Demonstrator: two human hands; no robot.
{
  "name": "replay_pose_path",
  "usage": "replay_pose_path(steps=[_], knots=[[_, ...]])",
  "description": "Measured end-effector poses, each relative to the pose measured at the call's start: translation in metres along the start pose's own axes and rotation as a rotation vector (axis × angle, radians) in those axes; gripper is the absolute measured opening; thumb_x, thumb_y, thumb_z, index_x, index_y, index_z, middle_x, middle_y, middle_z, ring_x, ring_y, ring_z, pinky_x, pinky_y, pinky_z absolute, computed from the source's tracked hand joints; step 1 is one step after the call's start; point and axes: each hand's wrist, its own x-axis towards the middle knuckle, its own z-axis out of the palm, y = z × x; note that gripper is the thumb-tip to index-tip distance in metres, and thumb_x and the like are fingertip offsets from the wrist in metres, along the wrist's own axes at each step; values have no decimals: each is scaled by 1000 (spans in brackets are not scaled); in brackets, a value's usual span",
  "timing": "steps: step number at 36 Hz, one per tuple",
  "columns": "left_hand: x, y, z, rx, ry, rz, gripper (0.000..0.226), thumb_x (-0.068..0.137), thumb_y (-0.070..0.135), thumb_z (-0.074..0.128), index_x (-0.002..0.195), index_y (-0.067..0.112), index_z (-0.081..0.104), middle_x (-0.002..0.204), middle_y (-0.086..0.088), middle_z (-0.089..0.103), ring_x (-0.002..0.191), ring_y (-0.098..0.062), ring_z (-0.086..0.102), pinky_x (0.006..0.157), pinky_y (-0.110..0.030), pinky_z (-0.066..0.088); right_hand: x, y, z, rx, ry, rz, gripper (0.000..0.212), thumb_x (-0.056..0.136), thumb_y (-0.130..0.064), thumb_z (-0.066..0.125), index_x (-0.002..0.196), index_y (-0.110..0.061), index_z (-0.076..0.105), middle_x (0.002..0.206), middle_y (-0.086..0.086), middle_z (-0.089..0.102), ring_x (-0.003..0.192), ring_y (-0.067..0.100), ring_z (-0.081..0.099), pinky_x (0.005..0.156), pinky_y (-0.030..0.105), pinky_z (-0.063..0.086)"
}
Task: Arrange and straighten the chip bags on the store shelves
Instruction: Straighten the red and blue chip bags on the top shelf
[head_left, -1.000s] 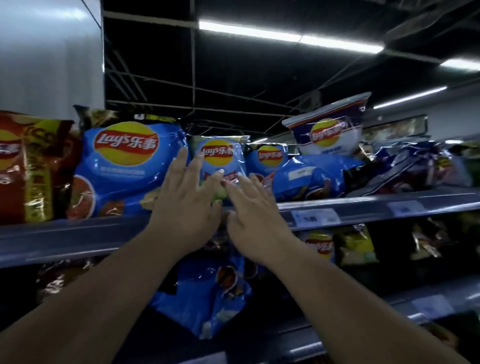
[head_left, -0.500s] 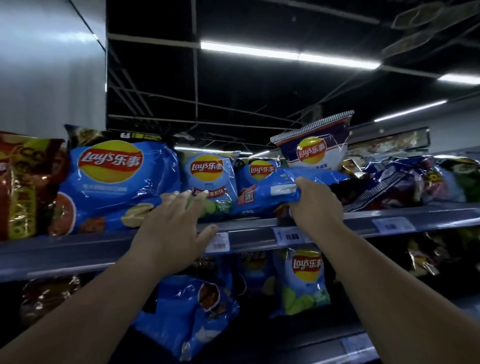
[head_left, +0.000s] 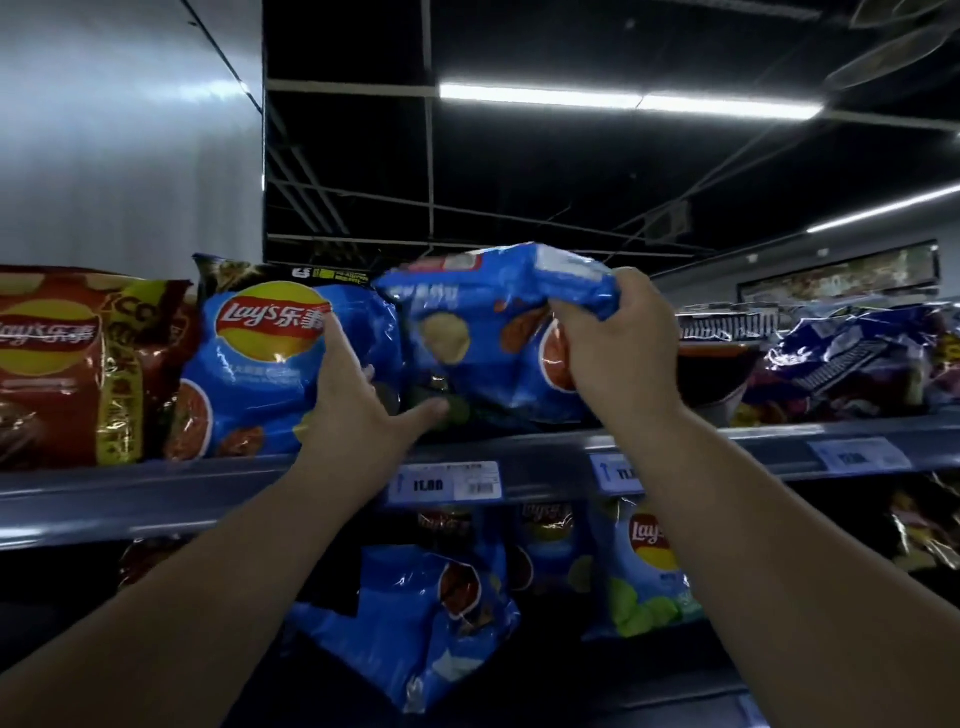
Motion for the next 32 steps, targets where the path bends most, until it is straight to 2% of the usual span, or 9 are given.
replay_pose_path(steps=[4,8,10,13,16,19,24,29,32], knots=[[6,9,0,-26,-136,-46,142,50,54,84,159,33,-4,165,7,18,144,-12,30,117,-47,33,17,1,5,402,-15,385,10,88,-30,74,91,-23,68,94,0,73,87,16,72,78,42,61],[11,22,9,-115,-178,-24,129,66,35,88,159,33,0,160,10,26,133,-2,33,109,-28,34,26,1,13,596,-146,629,13,93,-28,72,99,-18,67,89,2,76,70,15,75,57,31,58],[15,23,15,-118,-136,-10,118,75,28,85,159,31,3,152,13,33,124,1,35,98,-21,34,29,2,17,683,-158,695,18,91,-29,74,101,-14,69,87,5,78,69,18,77,59,36,60],[19,17,22,-126,-107,3,107,75,25,86,155,35,17,139,21,39,123,1,43,98,-23,40,26,5,22,788,-176,768,43,84,-39,81,112,-11,65,100,12,78,82,28,78,74,51,62],[22,9,25,-85,-78,-4,77,76,30,85,135,40,37,127,15,57,114,-9,58,101,-36,50,16,16,24,854,-264,695,71,65,-50,82,125,-18,60,115,12,74,98,29,75,84,48,61],[24,6,27,-66,15,-12,60,79,35,82,123,34,42,110,14,62,102,-12,62,91,-36,53,1,32,23,528,-497,437,66,69,-41,87,127,-30,58,122,-4,71,110,17,70,92,37,57],[30,10,34,-146,127,-75,46,84,45,75,117,25,51,100,14,63,94,-9,64,78,-31,52,-12,50,29,127,-717,270,113,60,-25,98,147,-41,27,124,-20,61,108,0,63,91,24,53],[29,4,33,-119,42,-80,72,80,59,72,137,22,47,123,6,63,110,-15,63,97,-42,53,-11,53,32,125,-533,299,73,71,-25,92,123,-34,43,109,-13,63,90,2,62,59,11,48],[23,1,35,-2,34,9,111,76,58,75,159,29,7,161,1,26,145,-19,32,118,-45,32,-16,59,32,5,-337,183,66,72,-23,90,123,-33,48,113,-7,63,98,13,64,74,28,53]])
